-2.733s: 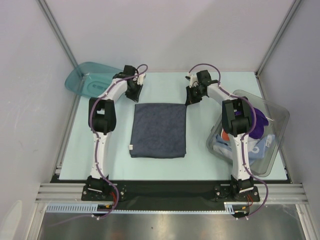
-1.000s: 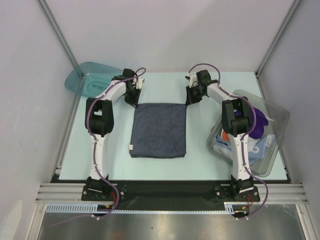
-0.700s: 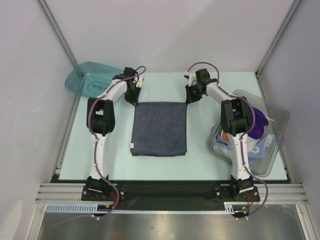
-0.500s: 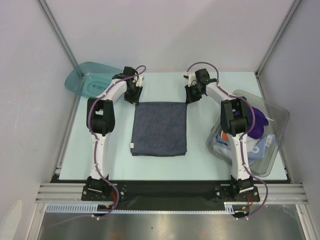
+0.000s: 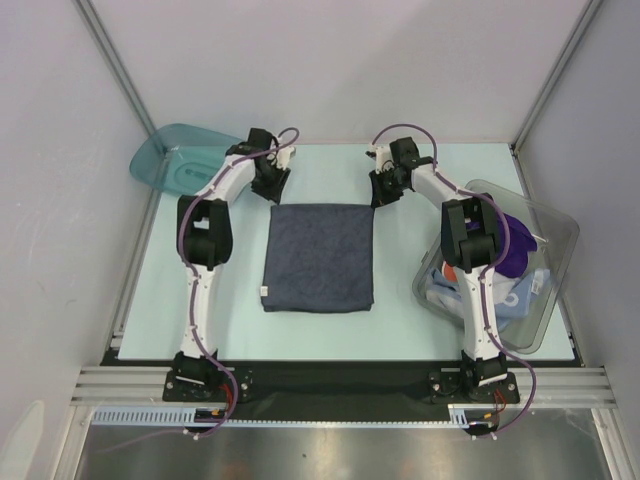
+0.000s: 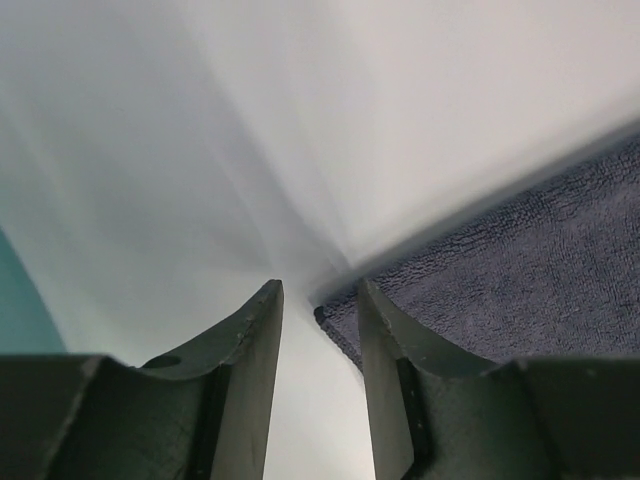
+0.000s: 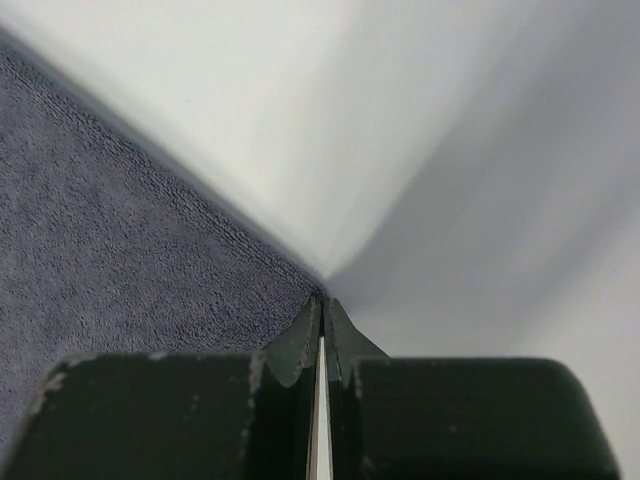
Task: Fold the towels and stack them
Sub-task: Fold the towel
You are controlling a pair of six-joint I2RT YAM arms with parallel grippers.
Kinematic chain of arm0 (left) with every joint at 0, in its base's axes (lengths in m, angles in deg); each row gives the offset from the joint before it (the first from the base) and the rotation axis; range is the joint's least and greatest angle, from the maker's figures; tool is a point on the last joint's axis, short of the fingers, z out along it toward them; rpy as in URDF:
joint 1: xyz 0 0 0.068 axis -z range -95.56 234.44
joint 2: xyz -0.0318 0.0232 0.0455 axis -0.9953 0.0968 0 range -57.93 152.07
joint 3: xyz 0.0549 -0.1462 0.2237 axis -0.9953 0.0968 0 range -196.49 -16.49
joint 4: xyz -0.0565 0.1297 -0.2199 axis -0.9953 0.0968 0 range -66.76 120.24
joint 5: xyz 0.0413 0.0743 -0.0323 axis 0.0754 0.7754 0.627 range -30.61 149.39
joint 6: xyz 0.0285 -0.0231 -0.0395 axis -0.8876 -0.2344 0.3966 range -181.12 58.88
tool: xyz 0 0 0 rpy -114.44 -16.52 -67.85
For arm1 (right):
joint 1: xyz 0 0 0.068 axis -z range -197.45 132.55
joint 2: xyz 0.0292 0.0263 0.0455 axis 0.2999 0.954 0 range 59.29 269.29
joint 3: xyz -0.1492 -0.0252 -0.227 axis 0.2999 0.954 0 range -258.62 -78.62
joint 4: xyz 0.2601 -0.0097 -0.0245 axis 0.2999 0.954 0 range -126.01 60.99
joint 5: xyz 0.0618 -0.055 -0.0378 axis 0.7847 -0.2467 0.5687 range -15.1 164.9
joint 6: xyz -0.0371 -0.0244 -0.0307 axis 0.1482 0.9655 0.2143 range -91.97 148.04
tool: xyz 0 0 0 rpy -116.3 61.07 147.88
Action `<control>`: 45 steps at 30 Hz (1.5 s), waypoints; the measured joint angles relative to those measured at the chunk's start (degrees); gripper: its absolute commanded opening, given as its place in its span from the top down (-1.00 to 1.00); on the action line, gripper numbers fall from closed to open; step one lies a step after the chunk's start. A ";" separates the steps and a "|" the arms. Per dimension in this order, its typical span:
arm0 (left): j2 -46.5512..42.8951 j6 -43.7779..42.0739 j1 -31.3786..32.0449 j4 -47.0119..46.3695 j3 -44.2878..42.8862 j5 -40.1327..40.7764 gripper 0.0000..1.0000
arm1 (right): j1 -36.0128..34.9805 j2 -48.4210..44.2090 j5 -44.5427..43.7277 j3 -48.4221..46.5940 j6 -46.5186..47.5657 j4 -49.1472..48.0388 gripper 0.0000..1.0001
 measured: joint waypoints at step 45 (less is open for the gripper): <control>-4.15 -1.27 0.59 -4.28 4.94 2.51 0.99 | -0.31 -6.62 -3.45 12.22 0.48 -12.50 1.00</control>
